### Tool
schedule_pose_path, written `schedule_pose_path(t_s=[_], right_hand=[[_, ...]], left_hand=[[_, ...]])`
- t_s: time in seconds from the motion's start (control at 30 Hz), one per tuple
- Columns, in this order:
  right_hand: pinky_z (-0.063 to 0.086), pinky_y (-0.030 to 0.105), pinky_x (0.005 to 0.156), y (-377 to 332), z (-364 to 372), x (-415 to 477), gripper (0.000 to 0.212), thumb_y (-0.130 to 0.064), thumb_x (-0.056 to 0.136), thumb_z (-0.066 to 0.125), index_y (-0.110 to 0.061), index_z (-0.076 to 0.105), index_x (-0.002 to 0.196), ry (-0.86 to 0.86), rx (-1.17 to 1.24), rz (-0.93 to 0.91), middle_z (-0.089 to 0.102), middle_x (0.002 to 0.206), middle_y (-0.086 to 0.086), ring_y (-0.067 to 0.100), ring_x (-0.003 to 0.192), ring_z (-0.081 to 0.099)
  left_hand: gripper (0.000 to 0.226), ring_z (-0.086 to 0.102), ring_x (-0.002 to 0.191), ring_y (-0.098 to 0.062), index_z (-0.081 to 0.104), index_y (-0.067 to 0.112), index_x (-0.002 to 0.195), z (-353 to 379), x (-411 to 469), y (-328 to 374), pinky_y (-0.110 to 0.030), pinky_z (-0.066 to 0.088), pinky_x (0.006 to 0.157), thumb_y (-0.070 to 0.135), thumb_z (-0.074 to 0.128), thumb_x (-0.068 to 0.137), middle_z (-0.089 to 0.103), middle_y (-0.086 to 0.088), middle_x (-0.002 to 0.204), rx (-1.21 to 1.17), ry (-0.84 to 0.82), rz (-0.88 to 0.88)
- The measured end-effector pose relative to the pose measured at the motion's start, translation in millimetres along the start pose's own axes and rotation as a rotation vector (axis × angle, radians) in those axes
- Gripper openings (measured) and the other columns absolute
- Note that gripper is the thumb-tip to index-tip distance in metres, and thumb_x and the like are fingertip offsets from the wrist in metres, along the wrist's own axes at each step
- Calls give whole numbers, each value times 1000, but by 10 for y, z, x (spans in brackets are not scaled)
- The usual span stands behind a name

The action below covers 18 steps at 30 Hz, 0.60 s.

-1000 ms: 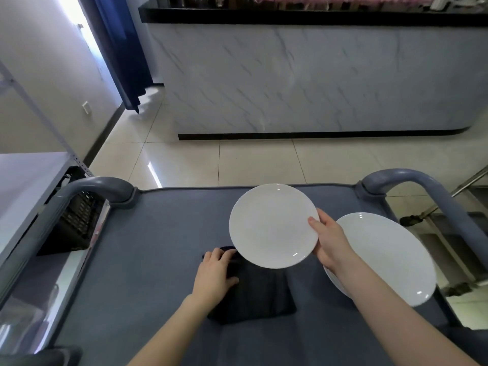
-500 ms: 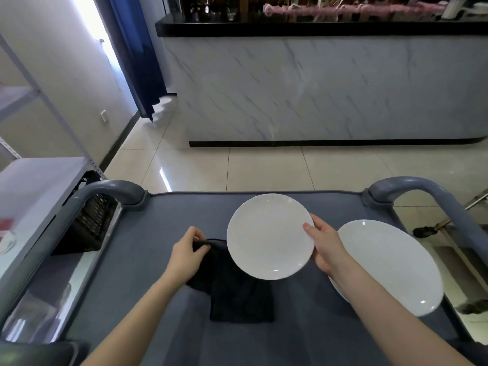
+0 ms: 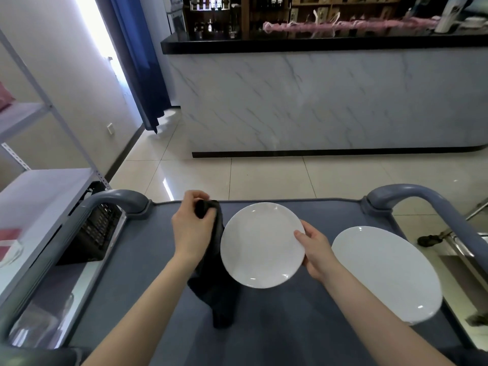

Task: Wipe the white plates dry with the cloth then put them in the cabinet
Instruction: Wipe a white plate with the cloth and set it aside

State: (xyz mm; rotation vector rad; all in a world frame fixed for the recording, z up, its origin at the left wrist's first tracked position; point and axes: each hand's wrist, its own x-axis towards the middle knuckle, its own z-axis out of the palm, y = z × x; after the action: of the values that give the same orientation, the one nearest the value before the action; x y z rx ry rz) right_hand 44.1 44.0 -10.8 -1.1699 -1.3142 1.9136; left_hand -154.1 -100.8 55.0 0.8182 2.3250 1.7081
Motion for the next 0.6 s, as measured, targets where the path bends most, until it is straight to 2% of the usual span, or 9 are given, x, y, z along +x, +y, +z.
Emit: schedule_pose_path(t_s=[0.07, 0.13, 0.17, 0.2, 0.27, 0.33, 0.4, 0.47, 0.6], right_hand=[[55, 42, 83, 4, 26, -11, 33, -5, 102, 43, -25, 69, 109, 2, 12, -1, 72, 112, 6, 26, 99, 67], [55, 41, 84, 2, 36, -23, 33, -3, 101, 43, -22, 69, 110, 6, 26, -9, 72, 112, 9, 25, 98, 67], [55, 40, 85, -2, 32, -27, 33, -2, 101, 43, -21, 68, 111, 10, 30, -13, 73, 112, 9, 25, 99, 68], [55, 40, 85, -3, 23, -32, 33, -2, 101, 44, -20, 68, 113, 15, 35, -17, 74, 111, 7, 24, 99, 69], [58, 36, 80, -1, -1, -45, 33, -2, 101, 45, -20, 68, 116, 30, 56, -10, 75, 108, 3, 22, 98, 70], [58, 35, 78, 8, -10, -55, 32, -2, 101, 46, -18, 67, 117, 54, 96, 9, 74, 109, 5, 23, 99, 70], [57, 36, 79, 3, 0, -64, 31, -2, 101, 45, -17, 67, 117, 69, 124, 9, 74, 111, 7, 25, 101, 69], [57, 34, 78, -13, 31, -87, 31, -2, 101, 46, -18, 68, 115, 73, 122, -7, 75, 109, 6, 23, 100, 70], [58, 34, 79, -13, 126, -150, 32, -2, 100, 46, -20, 71, 110, 64, 104, -33, 76, 105, 4, 20, 98, 72]], left_hand=[[28, 63, 86, 7, 60, 41, 101, 124, -70, 36, -7, 46, 75, 27, 75, 81, 70, 21, 95, -17, -354, -23], [39, 69, 95, -4, 52, 46, 122, 244, -169, -16, -20, 51, 88, 35, 69, 88, 63, 21, 122, -31, -798, -93], [41, 70, 95, -6, 49, 45, 129, 279, -219, -75, -21, 51, 89, 33, 63, 92, 57, 19, 132, -17, -899, -78], [40, 70, 95, -4, 50, 41, 131, 291, -258, -152, -18, 51, 89, 28, 60, 95, 55, 18, 134, 47, -881, -5], [34, 65, 105, -6, 60, 30, 125, 278, -304, -328, -23, 47, 95, 17, 59, 93, 62, 14, 126, 310, -602, 251], [37, 48, 132, -15, 59, 30, 131, 242, -385, -498, -32, 34, 110, 29, 59, 94, 55, 13, 138, 605, -497, 436], [52, 7, 152, -13, 30, 43, 150, 247, -507, -618, -38, 7, 122, 49, 40, 100, 17, 19, 160, 753, -650, 410], [55, -21, 149, -14, -2, 52, 151, 316, -629, -688, -45, -13, 119, 54, 23, 102, -14, 24, 159, 802, -748, 373], [55, -31, 145, -21, -20, 58, 143, 552, -765, -582, -55, -19, 116, 51, 16, 102, -28, 24, 156, 802, -779, 377]])
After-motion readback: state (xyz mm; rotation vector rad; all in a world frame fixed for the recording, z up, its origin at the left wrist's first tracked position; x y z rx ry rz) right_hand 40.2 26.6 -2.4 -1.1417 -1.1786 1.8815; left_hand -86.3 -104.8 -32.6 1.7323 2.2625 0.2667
